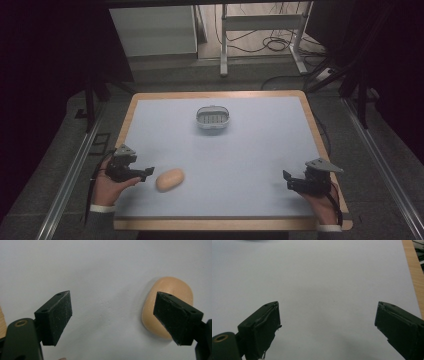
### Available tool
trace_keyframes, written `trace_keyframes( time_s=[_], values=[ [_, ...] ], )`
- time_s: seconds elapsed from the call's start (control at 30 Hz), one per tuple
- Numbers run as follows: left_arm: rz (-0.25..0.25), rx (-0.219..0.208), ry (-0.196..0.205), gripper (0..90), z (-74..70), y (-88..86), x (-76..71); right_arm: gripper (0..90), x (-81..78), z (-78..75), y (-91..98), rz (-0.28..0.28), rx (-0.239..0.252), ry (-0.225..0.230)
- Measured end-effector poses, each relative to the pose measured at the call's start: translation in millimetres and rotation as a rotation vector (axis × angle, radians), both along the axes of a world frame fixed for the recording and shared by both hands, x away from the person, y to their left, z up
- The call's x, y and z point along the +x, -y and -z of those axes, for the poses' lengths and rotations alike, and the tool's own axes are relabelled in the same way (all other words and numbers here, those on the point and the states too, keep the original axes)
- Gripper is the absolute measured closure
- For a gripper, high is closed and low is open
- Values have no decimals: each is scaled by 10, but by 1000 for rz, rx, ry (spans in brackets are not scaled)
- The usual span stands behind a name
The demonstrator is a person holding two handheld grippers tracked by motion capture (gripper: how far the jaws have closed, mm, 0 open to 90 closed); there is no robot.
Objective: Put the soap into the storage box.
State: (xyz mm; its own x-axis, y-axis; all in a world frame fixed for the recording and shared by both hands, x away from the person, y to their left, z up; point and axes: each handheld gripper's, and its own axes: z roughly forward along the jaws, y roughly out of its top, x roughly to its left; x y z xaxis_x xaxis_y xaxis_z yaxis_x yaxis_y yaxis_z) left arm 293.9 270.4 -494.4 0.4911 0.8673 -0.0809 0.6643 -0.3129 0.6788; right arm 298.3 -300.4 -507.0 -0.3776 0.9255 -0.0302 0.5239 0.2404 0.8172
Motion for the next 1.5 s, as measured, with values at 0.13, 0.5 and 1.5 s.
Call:
trace_keyframes(
  time_s=[0.13,0.5,1.5],
  values=[
    [18,0,6,157,-60,2,-3,62,-10,-5,0,3,-6,0],
    [55,36,5,158,-152,72,23,62,-29,6,-3,5,-24,-4],
    [199,147,-14,150,-282,496,164,62,-69,-17,-11,6,-42,4]
  ],
)
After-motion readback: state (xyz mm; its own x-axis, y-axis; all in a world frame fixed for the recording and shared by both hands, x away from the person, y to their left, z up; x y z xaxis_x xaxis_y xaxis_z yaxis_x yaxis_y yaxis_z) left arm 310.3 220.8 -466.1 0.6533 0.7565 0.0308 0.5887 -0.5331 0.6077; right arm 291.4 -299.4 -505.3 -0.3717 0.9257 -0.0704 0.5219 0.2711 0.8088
